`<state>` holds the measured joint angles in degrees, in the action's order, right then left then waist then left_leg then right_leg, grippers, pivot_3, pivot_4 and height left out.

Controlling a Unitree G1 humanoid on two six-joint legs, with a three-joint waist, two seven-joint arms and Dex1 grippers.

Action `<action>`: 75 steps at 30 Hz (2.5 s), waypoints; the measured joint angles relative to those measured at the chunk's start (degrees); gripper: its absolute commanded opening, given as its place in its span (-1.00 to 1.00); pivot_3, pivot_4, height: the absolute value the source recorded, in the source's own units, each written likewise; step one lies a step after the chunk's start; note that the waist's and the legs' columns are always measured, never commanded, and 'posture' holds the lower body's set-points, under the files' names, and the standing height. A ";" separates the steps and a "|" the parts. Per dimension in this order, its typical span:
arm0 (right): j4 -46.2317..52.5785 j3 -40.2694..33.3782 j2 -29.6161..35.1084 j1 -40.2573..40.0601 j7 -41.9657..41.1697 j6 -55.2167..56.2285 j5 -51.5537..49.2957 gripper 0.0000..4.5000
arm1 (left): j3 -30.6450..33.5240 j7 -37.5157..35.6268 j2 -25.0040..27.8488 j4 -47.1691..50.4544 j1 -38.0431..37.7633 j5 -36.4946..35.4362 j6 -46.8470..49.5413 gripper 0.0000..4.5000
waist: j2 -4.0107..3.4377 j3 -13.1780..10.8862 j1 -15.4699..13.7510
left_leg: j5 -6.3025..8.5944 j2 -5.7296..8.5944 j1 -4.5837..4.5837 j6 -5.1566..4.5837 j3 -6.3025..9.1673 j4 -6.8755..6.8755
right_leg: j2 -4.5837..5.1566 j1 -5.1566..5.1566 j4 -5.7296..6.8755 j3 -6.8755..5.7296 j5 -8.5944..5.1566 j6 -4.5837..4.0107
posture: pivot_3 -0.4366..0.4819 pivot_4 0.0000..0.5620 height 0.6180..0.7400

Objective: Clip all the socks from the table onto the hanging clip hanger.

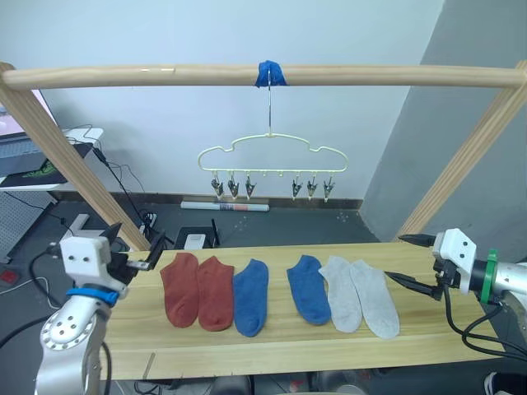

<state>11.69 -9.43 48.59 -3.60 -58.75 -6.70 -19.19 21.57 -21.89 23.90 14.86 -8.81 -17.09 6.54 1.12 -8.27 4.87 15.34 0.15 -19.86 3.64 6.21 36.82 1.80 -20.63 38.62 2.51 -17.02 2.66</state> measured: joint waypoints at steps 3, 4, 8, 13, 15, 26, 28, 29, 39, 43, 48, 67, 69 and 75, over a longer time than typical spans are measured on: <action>6.00 -0.11 -0.04 0.15 1.26 -3.88 -2.01 1.00 | -0.61 0.95 -0.79 0.77 2.13 -0.33 1.00 0.99 | 0.22 -1.07 0.24 | 0.04 -0.05 -0.11 0.07 -0.02 -0.04 | -0.05 -0.15 -0.03 0.01 0.16 0.29 | -0.56 -0.37 1.00; 7.96 -0.10 -0.04 0.24 1.74 -5.43 -2.67 1.00 | -0.87 1.23 -1.19 0.77 2.99 -0.58 1.51 0.99 | 0.25 -1.43 0.28 | 0.04 -0.04 -0.24 0.07 -0.03 -0.03 | -0.06 -0.29 -0.03 0.03 0.19 0.33 | -0.56 -0.37 1.00; 14.98 0.08 -0.42 2.97 3.88 -10.81 -6.26 1.00 | -2.80 2.53 -3.15 0.78 7.21 -0.79 2.07 0.58 | 0.24 -2.57 0.39 | 0.03 -0.02 -1.02 0.07 -0.03 0.11 | -0.07 -0.97 -0.06 0.04 0.44 0.23 | -0.60 -0.28 1.00; 19.76 1.69 -1.21 6.78 5.88 -15.53 -9.13 1.00 | -3.87 2.70 -3.46 0.48 9.82 -0.72 2.09 -0.08 | 0.34 -3.63 0.86 | 0.05 -0.03 -1.07 0.05 -0.05 0.07 | -0.07 -0.99 -0.15 0.04 0.47 0.18 | -0.63 -0.20 1.00; 21.03 1.98 -1.50 7.80 6.62 -17.19 -9.68 1.00 | -4.08 2.72 -3.54 0.48 9.82 -0.74 2.24 -0.08 | 0.34 -4.19 1.00 | 0.05 -0.03 -1.10 0.04 -0.05 0.08 | -0.07 -1.00 -0.20 0.05 0.47 0.18 | -0.64 -0.17 1.00; 25.92 6.95 -4.11 16.93 10.46 -25.51 -14.96 1.00 | -8.55 2.49 -6.05 -1.80 15.33 -0.50 2.91 -0.08 | 0.49 -6.23 1.88 | 0.05 -0.04 -1.74 0.03 -0.04 0.12 | -0.06 -1.58 -0.26 0.02 0.53 0.20 | -0.73 -0.01 1.00; 26.61 7.15 -4.12 18.02 10.97 -26.91 -16.19 1.00 | -9.15 2.43 -6.31 -3.41 16.44 -0.34 2.77 -0.08 | 0.49 -6.57 2.07 | 0.05 -0.02 -1.93 0.03 -0.01 0.19 | -0.03 -1.74 -0.18 -0.01 0.56 0.20 | -0.75 0.01 1.00; 27.06 7.18 -4.12 18.65 11.35 -27.52 -16.63 1.00 | -9.39 2.43 -6.36 -4.02 16.96 -0.29 2.60 -0.08 | 0.50 -6.69 2.11 | 0.05 -0.01 -1.93 0.03 0.01 0.18 | -0.02 -1.74 -0.17 -0.02 0.56 0.20 | -0.75 0.01 1.00; 29.83 8.50 -4.95 23.13 15.25 -32.64 -20.55 1.00 | -9.66 1.86 -7.36 -8.50 20.64 -0.80 0.60 -0.08 | 0.46 -7.30 3.27 | 0.07 0.02 -1.98 -0.01 0.03 0.17 | 0.02 -1.74 -0.23 -0.07 0.57 0.21 | -0.75 -0.03 1.00; 29.74 9.07 -6.04 25.92 15.36 -32.80 -20.61 1.00 | -9.67 1.45 -7.81 -8.77 22.26 -1.13 0.45 -0.08 | 0.46 -7.31 3.35 | 0.07 0.01 -1.98 -0.01 0.05 0.17 | 0.01 -1.76 -0.20 -0.10 0.57 0.22 | -0.74 -0.05 1.00; 29.41 10.08 -6.81 26.21 15.23 -32.76 -20.42 1.00 | -9.24 1.76 -7.86 -8.72 23.31 -2.29 0.71 -0.08 | 0.46 -7.31 3.37 | 0.07 0.02 -2.00 -0.01 0.03 0.17 | 0.02 -1.76 -0.22 -0.08 0.57 0.23 | -0.72 -0.09 1.00; 28.21 11.82 -7.75 26.61 14.84 -31.15 -19.94 1.00 | -7.64 2.47 -6.59 -6.02 25.51 -5.44 4.34 -0.08 | 0.47 -7.31 3.26 | 0.07 0.02 -2.01 0.00 0.04 0.17 | 0.02 -1.79 -0.22 -0.09 0.58 0.23 | -0.68 -0.11 1.00; 28.11 11.84 -8.00 26.69 14.88 -31.15 -19.89 1.00 | -7.72 2.48 -6.47 -6.02 25.27 -5.20 4.38 -0.08 | 0.47 -7.31 3.26 | 0.07 0.02 -2.01 0.00 0.04 0.17 | 0.02 -1.79 -0.22 -0.09 0.58 0.23 | -0.68 -0.11 1.00; 28.11 11.85 -8.34 26.89 15.01 -31.18 -19.85 1.00 | -8.00 2.41 -5.70 -6.02 24.83 -3.99 4.45 -0.08 | 0.47 -7.31 3.26 | 0.07 0.02 -2.02 0.00 0.04 0.17 | 0.02 -1.79 -0.22 -0.09 0.58 0.24 | -0.67 -0.12 1.00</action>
<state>39.80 2.42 40.25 23.29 -43.74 -37.88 -39.04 13.57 -19.48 18.20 8.84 16.02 -21.08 11.00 1.59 -15.58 8.13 15.41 0.17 -21.88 3.64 6.26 36.99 1.83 -22.42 38.41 2.42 -16.44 2.89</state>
